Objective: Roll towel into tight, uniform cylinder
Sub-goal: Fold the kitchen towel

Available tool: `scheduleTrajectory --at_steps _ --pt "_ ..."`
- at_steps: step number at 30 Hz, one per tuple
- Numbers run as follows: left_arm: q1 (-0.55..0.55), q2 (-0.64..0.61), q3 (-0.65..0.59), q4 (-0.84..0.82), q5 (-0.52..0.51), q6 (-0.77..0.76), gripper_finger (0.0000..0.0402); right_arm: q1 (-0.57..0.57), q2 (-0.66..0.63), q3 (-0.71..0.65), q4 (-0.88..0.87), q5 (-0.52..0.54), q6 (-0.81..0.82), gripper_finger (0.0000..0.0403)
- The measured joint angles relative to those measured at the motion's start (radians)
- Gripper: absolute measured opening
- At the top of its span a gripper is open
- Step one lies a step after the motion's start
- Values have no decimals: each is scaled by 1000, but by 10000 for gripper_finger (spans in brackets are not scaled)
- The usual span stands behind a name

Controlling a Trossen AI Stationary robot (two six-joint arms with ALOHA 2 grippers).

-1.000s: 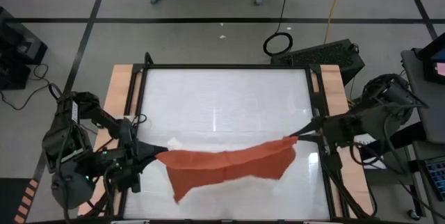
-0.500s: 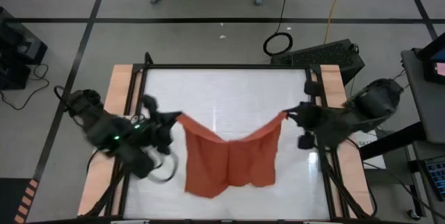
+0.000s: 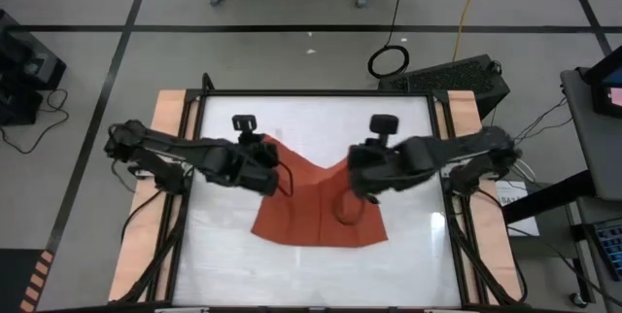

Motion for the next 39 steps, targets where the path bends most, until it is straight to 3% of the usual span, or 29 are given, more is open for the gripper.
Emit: scheduleTrajectory --at_steps 8,16,24,27,32,39 --pt "126 0 -155 107 14 32 43 -157 92 0 -1 -1 -8 0" --pt "230 0 -233 326 -14 109 125 -349 122 -27 0 -4 11 0" --pt "277 0 -249 423 1 130 192 -558 122 -176 16 -43 56 5" --pt "271 0 -249 434 77 128 202 -621 122 -244 59 -85 55 30" --pt "244 0 -249 440 281 85 204 -683 121 -297 72 -83 56 108" --pt "159 1 -251 518 498 78 204 -692 65 -299 80 -28 41 208"
